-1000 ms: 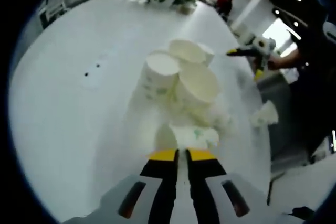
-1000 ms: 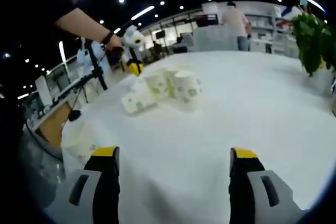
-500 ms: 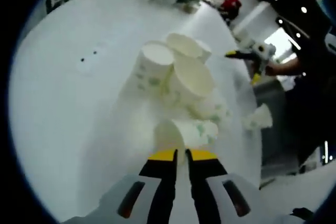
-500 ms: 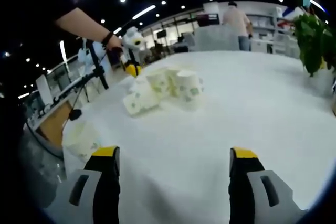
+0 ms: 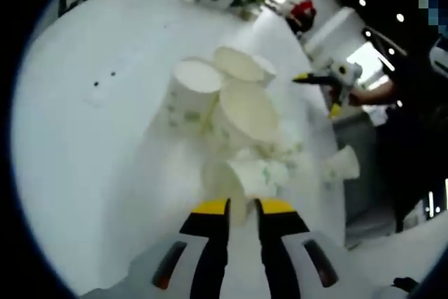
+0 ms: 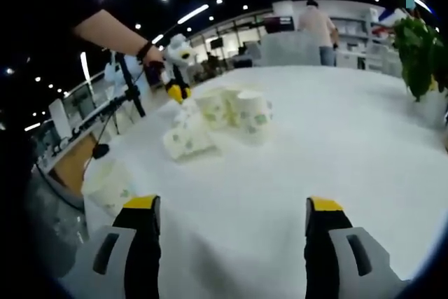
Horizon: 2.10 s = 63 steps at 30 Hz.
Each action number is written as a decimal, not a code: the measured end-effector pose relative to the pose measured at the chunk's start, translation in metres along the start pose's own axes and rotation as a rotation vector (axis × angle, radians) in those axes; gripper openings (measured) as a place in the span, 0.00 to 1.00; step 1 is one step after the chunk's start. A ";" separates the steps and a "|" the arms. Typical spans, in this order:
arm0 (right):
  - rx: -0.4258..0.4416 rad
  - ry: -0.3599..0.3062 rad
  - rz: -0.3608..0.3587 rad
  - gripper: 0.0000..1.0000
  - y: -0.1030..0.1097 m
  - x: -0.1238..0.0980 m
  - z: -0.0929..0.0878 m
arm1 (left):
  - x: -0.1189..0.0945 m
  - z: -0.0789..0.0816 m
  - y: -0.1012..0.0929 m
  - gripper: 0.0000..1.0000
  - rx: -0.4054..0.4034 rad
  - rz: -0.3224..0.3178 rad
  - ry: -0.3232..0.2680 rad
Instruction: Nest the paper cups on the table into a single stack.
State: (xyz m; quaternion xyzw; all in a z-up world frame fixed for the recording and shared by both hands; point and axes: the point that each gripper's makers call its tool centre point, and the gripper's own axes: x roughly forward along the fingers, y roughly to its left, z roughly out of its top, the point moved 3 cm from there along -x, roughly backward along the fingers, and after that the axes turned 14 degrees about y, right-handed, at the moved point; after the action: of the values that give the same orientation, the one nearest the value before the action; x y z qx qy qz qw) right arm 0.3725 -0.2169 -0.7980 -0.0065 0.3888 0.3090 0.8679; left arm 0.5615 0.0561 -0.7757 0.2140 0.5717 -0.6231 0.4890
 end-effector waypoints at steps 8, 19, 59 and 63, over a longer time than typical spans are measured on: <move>0.002 0.011 0.000 0.83 -0.001 0.000 -0.004 | 0.008 0.003 -0.002 0.09 -0.016 -0.033 -0.003; -0.001 0.007 -0.003 0.83 -0.001 -0.002 -0.001 | 0.009 -0.003 -0.009 0.03 -0.043 -0.058 0.009; -0.076 -0.062 -0.013 0.83 0.030 -0.036 0.031 | -0.063 -0.016 -0.093 0.00 -0.001 0.018 0.059; -0.104 -0.060 -0.017 0.83 0.038 -0.042 0.033 | -0.079 -0.014 -0.107 0.00 0.022 0.040 0.070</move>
State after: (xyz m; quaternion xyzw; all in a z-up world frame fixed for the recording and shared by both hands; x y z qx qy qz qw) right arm 0.3528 -0.2002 -0.7384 -0.0456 0.3460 0.3215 0.8803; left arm 0.5001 0.0836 -0.6605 0.2523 0.5771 -0.6117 0.4787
